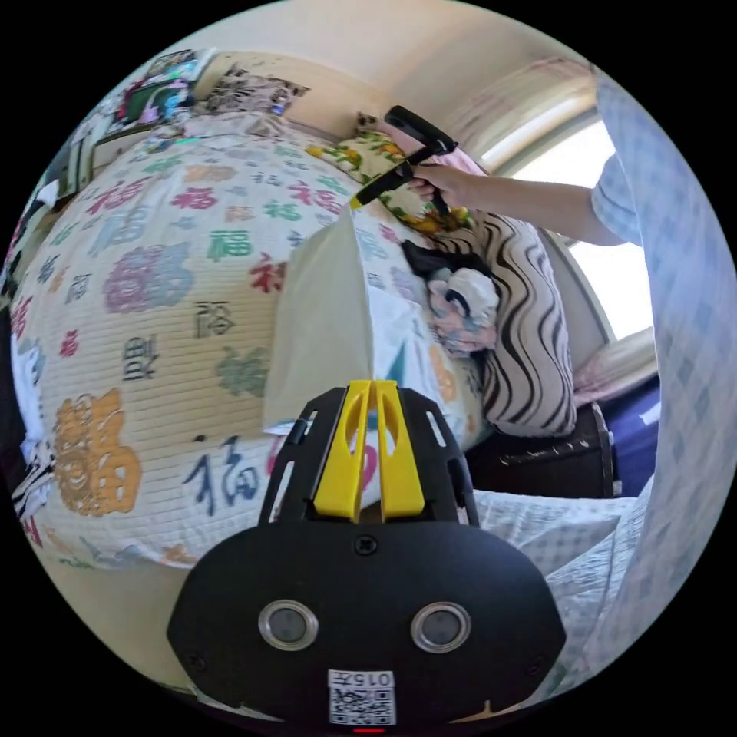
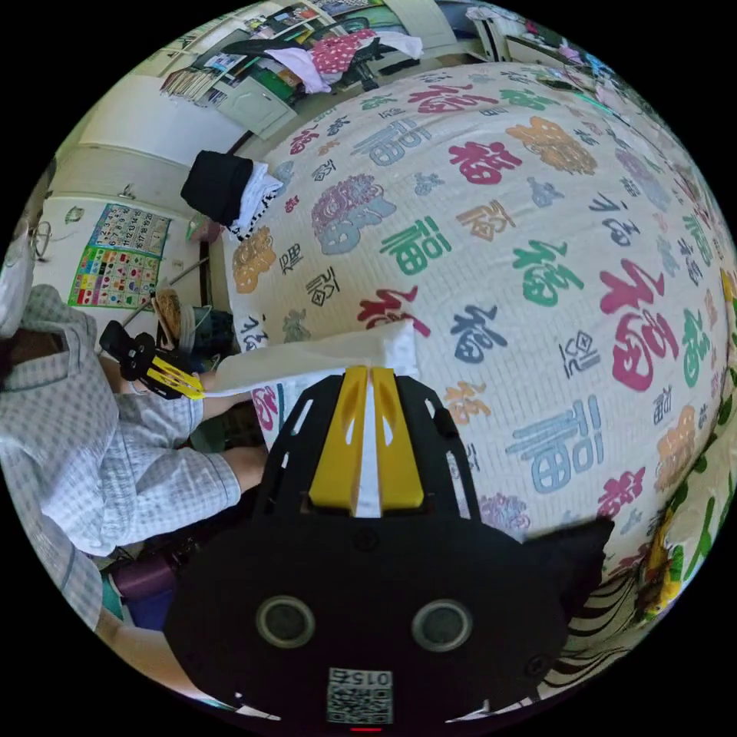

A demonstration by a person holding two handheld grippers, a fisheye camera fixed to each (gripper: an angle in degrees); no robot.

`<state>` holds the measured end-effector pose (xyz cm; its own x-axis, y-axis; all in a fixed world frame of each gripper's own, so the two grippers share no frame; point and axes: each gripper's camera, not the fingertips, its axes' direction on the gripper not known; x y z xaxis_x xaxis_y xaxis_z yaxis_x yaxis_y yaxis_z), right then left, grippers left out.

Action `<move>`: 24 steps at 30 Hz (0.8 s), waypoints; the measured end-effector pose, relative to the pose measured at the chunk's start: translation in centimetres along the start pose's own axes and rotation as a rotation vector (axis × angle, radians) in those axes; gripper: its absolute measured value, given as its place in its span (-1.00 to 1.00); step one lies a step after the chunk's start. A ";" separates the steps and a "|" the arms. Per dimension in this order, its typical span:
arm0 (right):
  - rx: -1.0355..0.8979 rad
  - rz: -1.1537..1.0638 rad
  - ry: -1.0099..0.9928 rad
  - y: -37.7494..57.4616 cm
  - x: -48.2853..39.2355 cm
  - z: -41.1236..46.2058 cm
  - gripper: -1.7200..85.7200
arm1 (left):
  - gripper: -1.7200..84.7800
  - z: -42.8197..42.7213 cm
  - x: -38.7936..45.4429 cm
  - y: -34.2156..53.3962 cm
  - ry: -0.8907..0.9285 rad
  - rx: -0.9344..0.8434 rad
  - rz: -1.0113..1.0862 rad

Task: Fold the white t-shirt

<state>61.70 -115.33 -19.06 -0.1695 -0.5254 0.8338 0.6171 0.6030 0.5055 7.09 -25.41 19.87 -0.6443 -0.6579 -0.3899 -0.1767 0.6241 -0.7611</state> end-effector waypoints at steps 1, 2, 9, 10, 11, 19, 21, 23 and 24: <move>-0.011 0.026 -0.003 2.6 0.5 -0.2 -0.96 | -0.96 1.2 0.8 0.0 0.019 -0.014 0.014; -0.015 0.037 -0.006 3.9 0.7 -0.3 -0.96 | -0.96 3.6 2.5 0.1 0.047 -0.032 0.043; -0.045 0.149 0.006 15.6 3.7 0.5 -0.96 | -0.96 19.1 10.4 0.9 0.079 -0.189 0.225; -0.043 0.155 0.000 17.0 4.1 0.8 -0.96 | -0.96 20.3 10.7 0.9 0.076 -0.205 0.233; -0.036 0.159 -0.003 17.6 4.2 1.0 -0.96 | -0.96 22.5 10.9 1.0 0.069 -0.235 0.238; 0.090 0.207 -0.012 24.8 4.8 1.4 -0.91 | -0.95 32.6 8.8 1.6 -0.029 -0.373 0.270; 0.116 0.244 -0.017 26.3 4.9 1.3 -0.85 | -0.94 34.9 7.5 1.2 -0.058 -0.414 0.274; 0.107 0.325 0.010 28.0 5.2 1.0 -0.80 | -0.91 36.4 6.4 1.1 -0.050 -0.453 0.282; 0.122 0.383 0.025 29.4 5.2 0.5 -0.80 | -0.88 36.9 5.6 0.8 -0.027 -0.460 0.280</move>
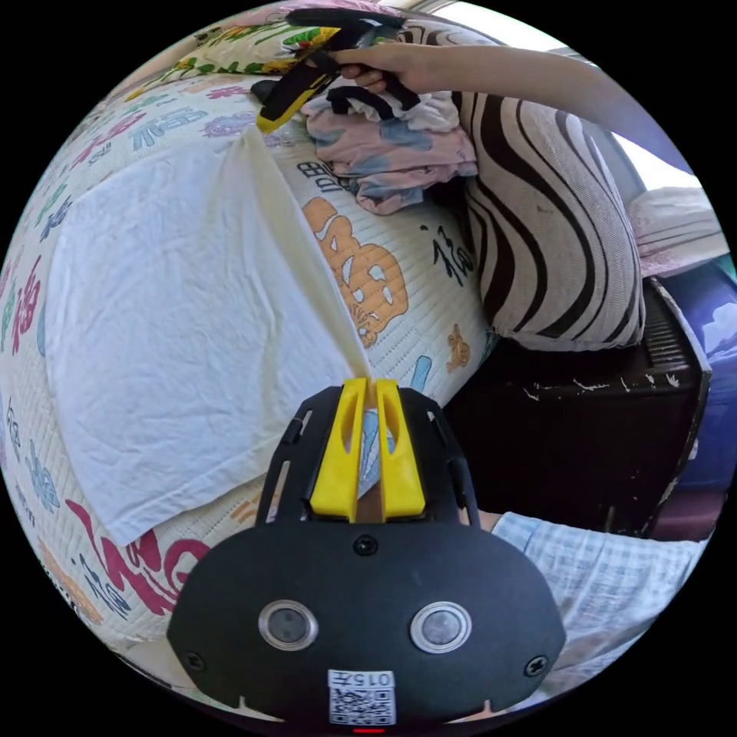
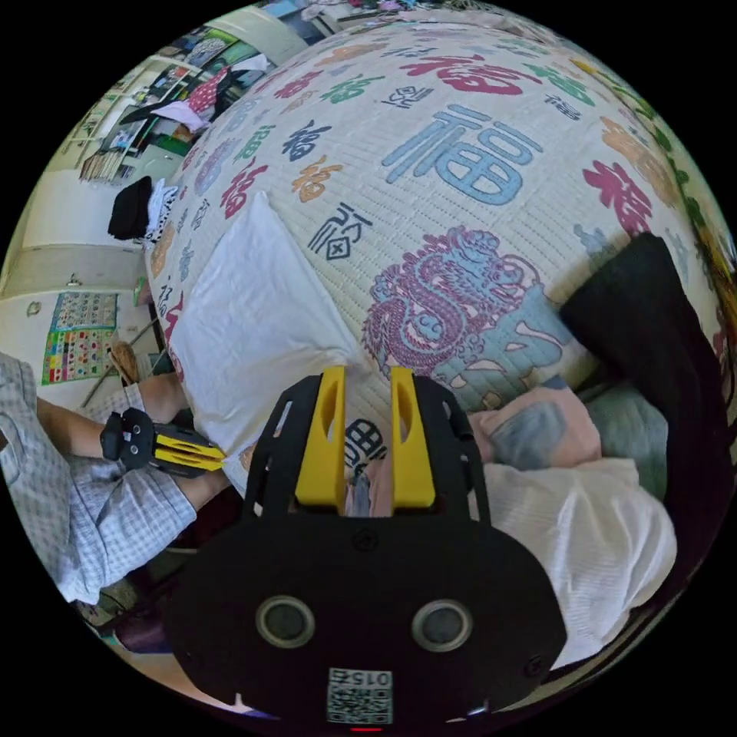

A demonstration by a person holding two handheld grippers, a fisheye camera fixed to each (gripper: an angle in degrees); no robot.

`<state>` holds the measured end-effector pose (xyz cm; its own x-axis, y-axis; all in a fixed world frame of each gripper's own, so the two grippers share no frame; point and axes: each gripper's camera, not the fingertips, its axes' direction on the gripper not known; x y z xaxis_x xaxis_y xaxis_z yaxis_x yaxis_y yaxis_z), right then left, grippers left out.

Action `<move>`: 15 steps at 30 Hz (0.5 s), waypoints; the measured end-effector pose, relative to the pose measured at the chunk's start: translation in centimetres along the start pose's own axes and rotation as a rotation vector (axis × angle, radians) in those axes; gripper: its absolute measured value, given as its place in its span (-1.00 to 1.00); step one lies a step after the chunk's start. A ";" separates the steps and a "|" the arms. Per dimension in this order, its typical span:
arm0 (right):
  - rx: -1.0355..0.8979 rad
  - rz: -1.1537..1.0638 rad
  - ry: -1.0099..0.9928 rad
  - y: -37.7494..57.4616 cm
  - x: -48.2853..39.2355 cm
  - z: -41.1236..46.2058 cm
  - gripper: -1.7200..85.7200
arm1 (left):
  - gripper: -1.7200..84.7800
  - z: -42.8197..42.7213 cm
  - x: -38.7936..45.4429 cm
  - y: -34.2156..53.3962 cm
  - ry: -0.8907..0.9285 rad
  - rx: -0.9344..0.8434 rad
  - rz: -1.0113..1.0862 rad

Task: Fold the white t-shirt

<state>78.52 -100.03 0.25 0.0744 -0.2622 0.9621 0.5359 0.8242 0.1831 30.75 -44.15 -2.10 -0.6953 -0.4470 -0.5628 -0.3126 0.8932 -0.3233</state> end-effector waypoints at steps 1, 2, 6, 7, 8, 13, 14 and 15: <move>0.041 0.049 0.000 1.3 0.3 -1.0 -0.82 | -0.87 0.0 -0.4 -0.1 0.019 0.000 0.003; 0.065 0.070 -0.001 2.0 0.4 -1.5 -0.82 | -0.85 -0.4 -1.2 -0.2 0.061 0.004 0.012; 0.250 0.223 0.000 6.7 0.0 -5.3 -0.80 | -0.83 -3.1 -3.8 0.0 0.138 -0.011 0.093; 0.308 0.253 0.006 8.0 -0.3 -6.3 -0.82 | -0.83 -3.4 -4.1 0.0 0.150 -0.013 0.102; 0.336 0.255 -0.005 8.6 -0.5 -6.7 -0.83 | -0.84 -3.7 -4.8 -0.1 0.172 -0.019 0.104; 0.280 0.246 -0.140 10.2 -1.2 -5.2 -0.84 | -0.85 -5.1 -7.9 -1.8 0.286 0.040 0.128; 0.261 0.269 -0.144 10.3 -0.9 -4.7 -0.84 | -0.85 -6.4 -9.8 -2.7 0.273 0.084 0.128; 0.246 0.326 -0.188 10.8 -0.1 -3.9 -0.82 | -0.85 -8.1 -12.6 -3.7 0.236 0.128 0.103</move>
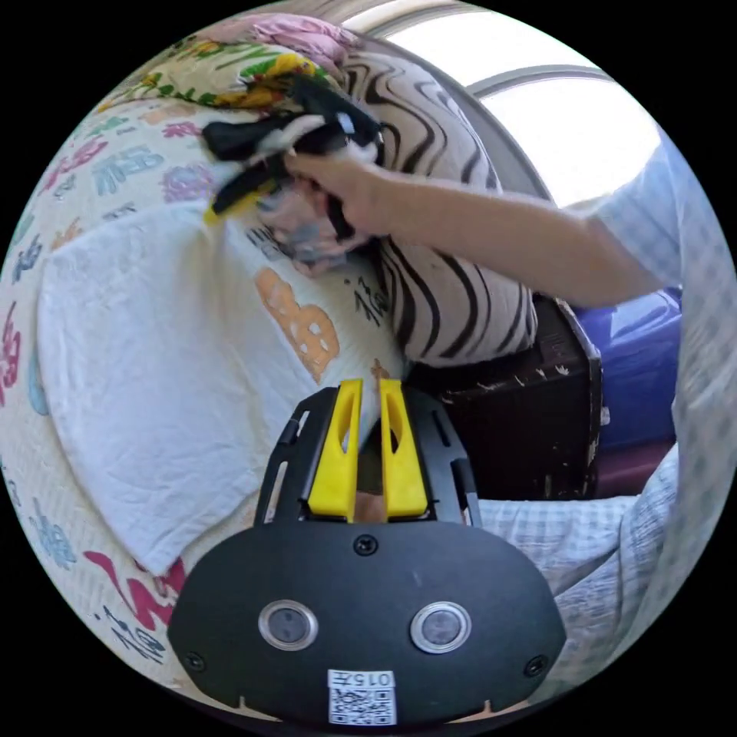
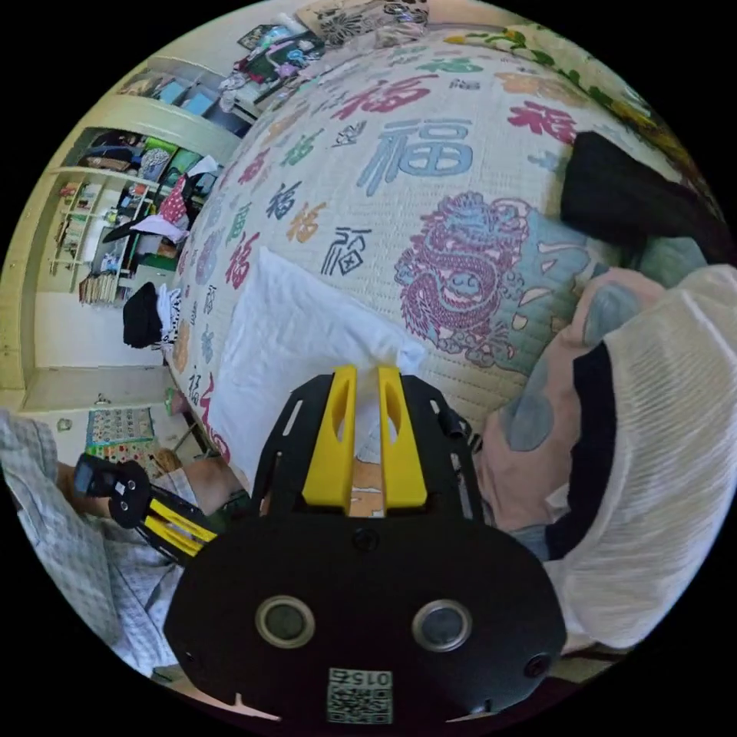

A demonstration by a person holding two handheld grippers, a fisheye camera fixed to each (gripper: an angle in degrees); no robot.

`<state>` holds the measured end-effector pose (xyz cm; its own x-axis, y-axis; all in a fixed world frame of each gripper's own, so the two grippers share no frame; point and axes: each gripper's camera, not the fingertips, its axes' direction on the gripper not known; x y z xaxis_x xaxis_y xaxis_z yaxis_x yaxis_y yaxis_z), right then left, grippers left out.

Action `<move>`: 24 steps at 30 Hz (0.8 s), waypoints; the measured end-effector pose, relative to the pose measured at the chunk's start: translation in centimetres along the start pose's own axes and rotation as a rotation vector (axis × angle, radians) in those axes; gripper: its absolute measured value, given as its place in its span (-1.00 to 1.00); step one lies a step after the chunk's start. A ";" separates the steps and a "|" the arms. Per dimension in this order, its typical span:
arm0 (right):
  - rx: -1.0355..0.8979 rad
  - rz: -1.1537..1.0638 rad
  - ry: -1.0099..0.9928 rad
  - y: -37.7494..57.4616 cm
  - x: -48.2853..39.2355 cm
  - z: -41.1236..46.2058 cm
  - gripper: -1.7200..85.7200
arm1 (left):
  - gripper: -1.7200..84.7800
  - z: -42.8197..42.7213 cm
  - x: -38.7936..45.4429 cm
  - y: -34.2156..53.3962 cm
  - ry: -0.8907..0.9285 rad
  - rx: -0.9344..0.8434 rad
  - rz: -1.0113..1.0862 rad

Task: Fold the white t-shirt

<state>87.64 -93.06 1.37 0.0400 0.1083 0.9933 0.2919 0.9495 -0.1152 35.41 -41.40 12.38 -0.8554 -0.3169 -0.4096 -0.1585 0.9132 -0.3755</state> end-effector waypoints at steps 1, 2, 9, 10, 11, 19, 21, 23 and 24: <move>0.043 0.042 -0.098 0.7 1.0 -0.6 -0.81 | -0.84 -1.2 -1.4 -0.5 -0.024 0.021 -0.013; 0.083 0.058 -0.143 1.3 1.5 -1.1 -0.80 | -0.82 -4.3 -4.9 -1.4 -0.073 0.082 -0.047; 0.322 0.214 -0.215 9.3 5.9 -5.5 -0.70 | -0.73 -17.0 -28.8 -4.5 0.053 0.251 -0.266; 0.326 0.208 -0.237 9.8 6.5 -5.7 -0.68 | -0.72 -17.3 -30.1 -4.7 0.078 0.263 -0.280; 0.336 0.201 -0.249 10.0 6.8 -5.8 -0.68 | -0.70 -17.5 -32.5 -5.2 0.106 0.272 -0.290; 0.339 0.120 -0.259 10.1 9.5 -7.0 -0.69 | -0.72 -16.2 -42.2 -7.0 0.231 0.181 -0.322; 0.342 0.103 -0.283 10.9 10.0 -7.5 -0.71 | -0.73 -16.6 -44.2 -7.1 0.309 0.173 -0.313; 0.305 0.082 -0.331 11.5 10.3 -7.9 -0.72 | -0.72 -17.8 -45.0 -6.8 0.322 0.176 -0.308; 0.278 0.074 -0.354 11.9 10.5 -8.1 -0.71 | -0.72 -18.7 -45.3 -6.4 0.313 0.190 -0.307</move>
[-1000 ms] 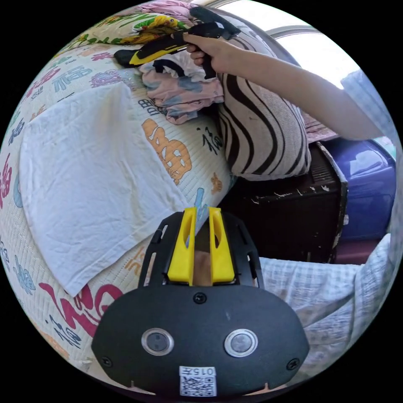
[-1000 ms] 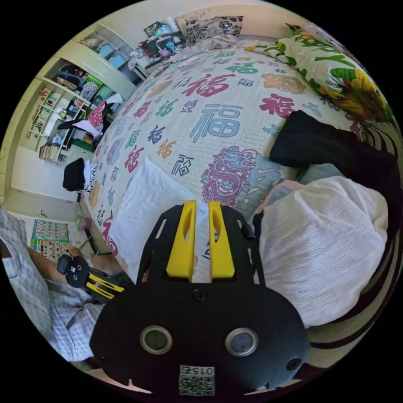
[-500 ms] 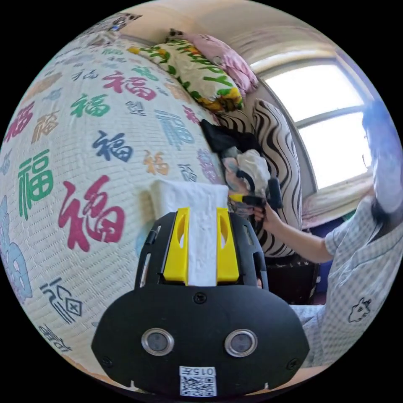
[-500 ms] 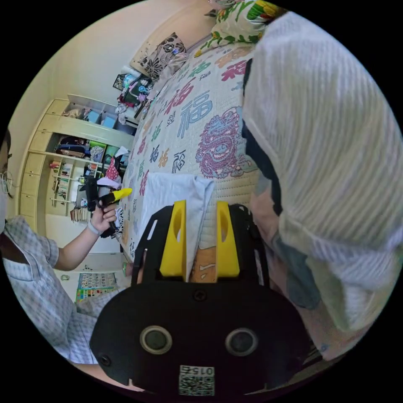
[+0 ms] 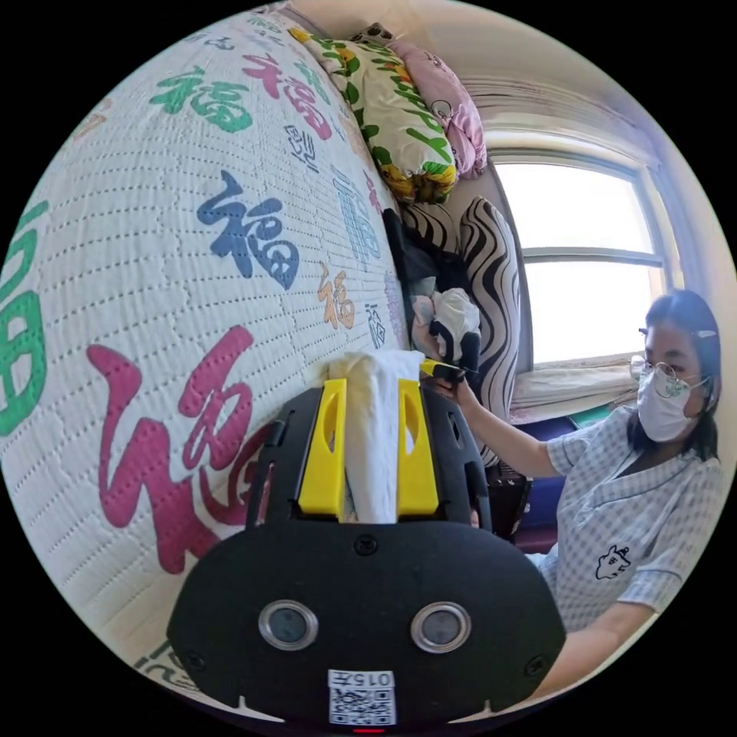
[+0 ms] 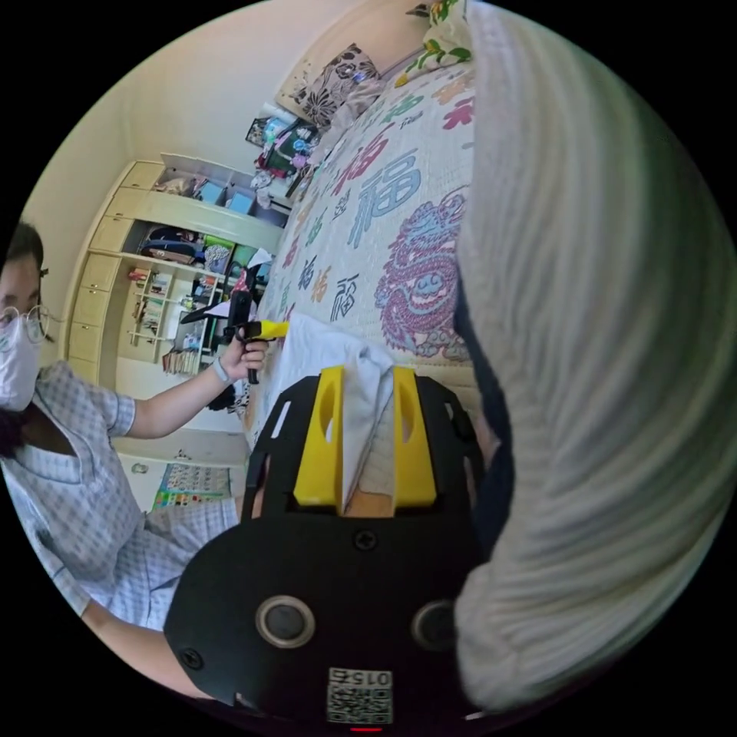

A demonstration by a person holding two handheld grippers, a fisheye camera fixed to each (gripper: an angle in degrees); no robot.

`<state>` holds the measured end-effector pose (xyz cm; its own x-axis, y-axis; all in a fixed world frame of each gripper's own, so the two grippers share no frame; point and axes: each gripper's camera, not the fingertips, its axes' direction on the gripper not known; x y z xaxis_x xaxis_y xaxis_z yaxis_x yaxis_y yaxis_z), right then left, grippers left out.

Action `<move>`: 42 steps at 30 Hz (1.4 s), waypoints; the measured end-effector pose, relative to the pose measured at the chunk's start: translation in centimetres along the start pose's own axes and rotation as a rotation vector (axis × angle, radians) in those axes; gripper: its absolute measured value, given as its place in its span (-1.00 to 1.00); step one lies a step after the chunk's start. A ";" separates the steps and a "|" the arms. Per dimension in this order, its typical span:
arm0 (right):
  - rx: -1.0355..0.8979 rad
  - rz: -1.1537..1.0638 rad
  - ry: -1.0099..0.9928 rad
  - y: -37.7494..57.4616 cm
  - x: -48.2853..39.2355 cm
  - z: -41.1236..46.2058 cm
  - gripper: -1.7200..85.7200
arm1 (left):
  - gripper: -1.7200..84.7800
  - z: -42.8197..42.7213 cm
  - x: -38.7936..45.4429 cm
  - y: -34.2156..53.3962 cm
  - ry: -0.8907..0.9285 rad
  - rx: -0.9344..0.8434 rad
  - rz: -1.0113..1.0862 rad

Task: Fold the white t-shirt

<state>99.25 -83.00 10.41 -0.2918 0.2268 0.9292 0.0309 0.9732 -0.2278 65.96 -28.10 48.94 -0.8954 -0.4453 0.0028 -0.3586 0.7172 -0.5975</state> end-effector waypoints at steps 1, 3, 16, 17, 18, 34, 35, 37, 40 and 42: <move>-0.005 0.004 -0.008 0.5 0.2 -0.4 -0.71 | -0.71 -0.5 0.0 0.0 -0.005 0.005 0.004; 0.007 0.013 -0.006 1.1 0.5 -0.7 -0.71 | -0.69 -0.9 0.0 -0.2 -0.036 -0.041 0.025; 0.024 -0.073 -0.157 3.1 2.1 -3.0 -0.85 | -0.85 -0.6 1.8 -1.6 0.017 -0.077 0.150; 0.027 -0.087 -0.161 3.3 1.9 -3.3 -0.85 | -0.86 -1.3 2.9 -1.2 0.024 -0.069 0.185; 0.030 -0.118 -0.161 3.8 1.4 -3.8 -0.86 | -0.86 -1.9 4.3 -0.8 0.031 -0.066 0.225; -0.485 -0.425 0.109 16.7 -4.1 2.9 -0.87 | -0.92 2.5 19.3 17.7 -0.142 -0.406 0.426; -0.505 -0.424 0.130 17.1 -3.9 3.6 -0.87 | -0.93 3.4 19.4 18.9 -0.158 -0.425 0.404; -0.559 -0.416 0.173 18.3 -2.9 6.2 -0.87 | -0.94 4.5 19.3 20.2 -0.188 -0.437 0.370; -0.645 -0.398 0.218 19.4 -1.3 9.4 -0.85 | -0.95 6.1 19.4 21.2 -0.247 -0.487 0.328; -0.651 -0.343 0.229 19.7 -0.2 10.2 -0.85 | -0.96 6.5 20.6 21.5 -0.306 -0.552 0.320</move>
<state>90.20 -64.26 2.75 -0.1838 -0.1589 0.9700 0.5511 0.8005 0.2356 41.56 -25.30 30.90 -0.8938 -0.2399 -0.3788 -0.2442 0.9690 -0.0374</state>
